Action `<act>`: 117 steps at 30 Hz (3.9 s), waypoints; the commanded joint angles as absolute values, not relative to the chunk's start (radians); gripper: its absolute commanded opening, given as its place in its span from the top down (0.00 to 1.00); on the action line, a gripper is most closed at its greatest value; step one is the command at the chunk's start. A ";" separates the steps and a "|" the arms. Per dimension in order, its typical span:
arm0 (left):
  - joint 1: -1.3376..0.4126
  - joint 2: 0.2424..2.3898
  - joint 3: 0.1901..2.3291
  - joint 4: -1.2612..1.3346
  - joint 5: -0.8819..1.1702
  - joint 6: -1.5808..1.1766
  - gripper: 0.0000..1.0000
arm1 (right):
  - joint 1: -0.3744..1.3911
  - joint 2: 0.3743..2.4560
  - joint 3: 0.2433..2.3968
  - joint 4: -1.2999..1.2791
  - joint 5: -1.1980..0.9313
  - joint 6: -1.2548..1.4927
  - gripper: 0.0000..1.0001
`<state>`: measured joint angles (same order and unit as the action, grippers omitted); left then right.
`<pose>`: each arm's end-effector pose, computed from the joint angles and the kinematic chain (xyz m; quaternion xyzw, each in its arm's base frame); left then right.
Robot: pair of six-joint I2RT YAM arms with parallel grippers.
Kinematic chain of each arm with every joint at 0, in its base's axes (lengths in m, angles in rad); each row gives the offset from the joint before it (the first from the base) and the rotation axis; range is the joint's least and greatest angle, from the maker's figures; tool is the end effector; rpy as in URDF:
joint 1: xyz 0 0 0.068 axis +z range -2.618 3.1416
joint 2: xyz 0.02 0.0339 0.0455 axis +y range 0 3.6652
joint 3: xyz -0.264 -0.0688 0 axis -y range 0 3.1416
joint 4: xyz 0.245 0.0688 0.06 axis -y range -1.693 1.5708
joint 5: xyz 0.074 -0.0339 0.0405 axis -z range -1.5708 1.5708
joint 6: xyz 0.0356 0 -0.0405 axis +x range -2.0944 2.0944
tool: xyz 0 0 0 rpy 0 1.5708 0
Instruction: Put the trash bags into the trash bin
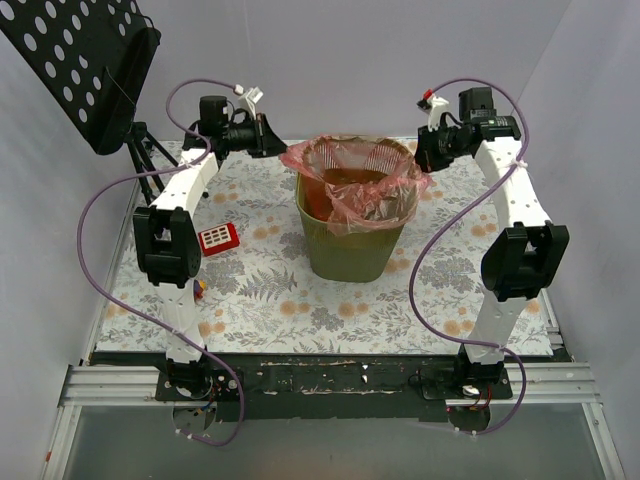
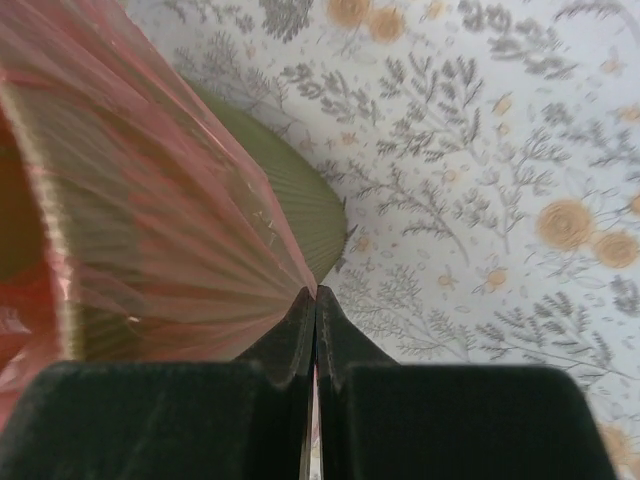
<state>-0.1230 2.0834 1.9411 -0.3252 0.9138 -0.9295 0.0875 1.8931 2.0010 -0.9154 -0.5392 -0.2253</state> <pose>0.4789 -0.0876 0.3251 -0.0873 0.7937 -0.5611 0.2180 0.4098 0.0543 0.3744 -0.2373 0.8682 0.2219 0.3752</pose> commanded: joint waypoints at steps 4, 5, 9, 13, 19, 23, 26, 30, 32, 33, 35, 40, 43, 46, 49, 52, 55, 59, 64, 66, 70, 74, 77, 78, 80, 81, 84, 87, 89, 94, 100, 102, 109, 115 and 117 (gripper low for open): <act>-0.123 1.875 1.774 -0.359 1.049 -0.925 1.00 | 0.083 1.827 1.898 -0.988 -0.610 -0.250 0.94; -0.121 1.855 1.749 -0.359 1.057 -0.930 1.00 | 0.081 1.824 1.896 -0.999 -0.612 -0.250 0.92; -0.100 1.775 1.665 -0.362 1.115 -0.953 1.00 | 0.060 1.803 1.901 -1.028 -0.592 -0.224 0.65; -0.065 1.669 1.640 -0.475 1.057 -0.814 0.77 | -0.020 1.767 1.973 -1.071 -0.490 -0.210 0.43; -0.021 1.528 1.553 -0.652 0.913 -0.366 0.40 | -0.110 1.582 1.904 -0.961 -0.417 -0.313 0.40; -0.026 1.483 1.526 -0.652 0.916 -0.128 0.32 | -0.100 1.341 1.722 -0.818 -0.702 -0.584 0.40; -0.044 1.486 1.546 -0.595 0.882 -0.023 0.29 | 0.042 1.205 1.609 -0.791 -0.689 -0.760 0.39; -0.063 1.497 1.543 -0.488 0.841 0.081 0.27 | 0.299 1.150 1.562 -0.795 -0.575 -0.839 0.38; -0.074 1.515 1.554 -0.479 0.833 0.141 0.27 | 0.365 1.173 1.583 -0.817 -0.555 -0.856 0.38; -0.083 1.532 1.563 -0.477 0.833 0.178 0.27 | 0.385 1.189 1.600 -0.836 -0.554 -0.865 0.38; -0.101 1.552 1.572 -0.462 0.830 0.209 0.27 | 0.420 1.221 1.637 -0.871 -0.567 -0.870 0.39; -0.147 1.601 1.600 -0.439 0.821 0.248 0.27 | 0.506 1.310 1.710 -0.965 -0.591 -0.867 0.39; -0.163 1.615 1.592 -0.423 0.813 0.268 0.27 | 0.517 1.351 1.758 -1.003 -0.612 -0.848 0.41; -0.179 1.620 1.588 -0.408 0.807 0.276 0.28 | 0.517 1.373 1.805 -1.040 -0.632 -0.819 0.42; -0.204 1.609 1.566 -0.382 0.796 0.281 0.31 | 0.517 1.374 1.836 -1.045 -0.632 -0.770 0.43; -0.222 1.594 1.540 -0.351 0.790 0.284 0.34 | 0.517 1.376 1.858 -1.081 -0.644 -0.755 0.44; -0.239 1.585 1.525 -0.327 0.779 0.282 0.38 | 0.517 1.387 1.862 -1.150 -0.672 -0.755 0.44; -0.248 1.580 1.525 -0.314 0.773 0.278 0.43 | 0.518 1.401 1.829 -1.183 -0.677 -0.752 0.45; -0.250 1.569 1.531 -0.302 0.767 0.273 0.47 | 0.518 1.397 1.790 -1.158 -0.667 -0.741 0.49; -0.252 1.565 1.532 -0.299 0.770 0.272 0.48 | 0.517 1.405 1.784 -1.158 -0.673 -0.739 0.50; -0.253 1.559 1.534 -0.296 0.773 0.262 0.52 | 0.517 1.425 1.787 -1.184 -0.681 -0.738 0.59; -0.259 1.548 1.534 -0.295 0.775 0.247 0.64 | 0.517 1.430 1.798 -1.167 -0.680 -0.718 0.77; -0.265 1.534 1.526 -0.296 0.776 0.238 0.79 | 0.517 1.422 1.807 -1.140 -0.669 -0.692 0.95; -0.265 1.529 1.520 -0.296 0.776 0.235 0.83 | 0.517 1.419 1.810 -1.125 -0.666 -0.677 0.99; -0.267 1.516 1.513 -0.296 0.776 0.229 0.96 | 0.517 1.410 1.812 -1.101 -0.663 -0.654 0.99; -0.267 1.509 1.505 -0.296 0.775 0.226 1.00 | 0.517 1.405 1.818 -1.094 -0.670 -0.644 0.99; -0.267 1.487 1.491 -0.295 0.759 0.212 1.00 | 0.518 1.393 1.854 -1.065 -0.692 -0.595 0.99; -0.265 1.453 1.465 -0.281 0.738 0.193 1.00 | 0.522 1.382 1.887 -1.066 -0.716 -0.548 0.99; -0.265 1.416 1.431 -0.252 0.726 0.175 1.00 | 0.534 1.370 1.891 -1.075 -0.722 -0.542 0.99; -0.287 1.344 1.396 -0.273 0.706 0.152 1.00 | 0.583 1.342 1.870 -1.107 -0.739 -0.554 0.99; -0.362 1.194 1.252 -0.402 0.687 0.162 1.00 | 0.716 1.298 1.760 -1.126 -0.723 -0.589 0.99; -0.405 1.135 1.168 -0.410 0.635 0.179 1.00 | 0.741 1.286 1.715 -1.126 -0.718 -0.597 0.99; -0.430 1.019 0.993 -0.247 0.444 0.048 0.95 | 0.762 1.218 1.585 -1.131 -0.695 -0.624 0.99; -0.430 1.028 0.930 -0.022 0.327 -0.029 0.78 | 0.762 1.129 1.487 -1.005 -0.557 -0.662 0.99; -0.426 1.043 0.927 -0.008 0.311 -0.022 0.76 | 0.762 1.094 1.430 -0.983 -0.528 -0.695 0.99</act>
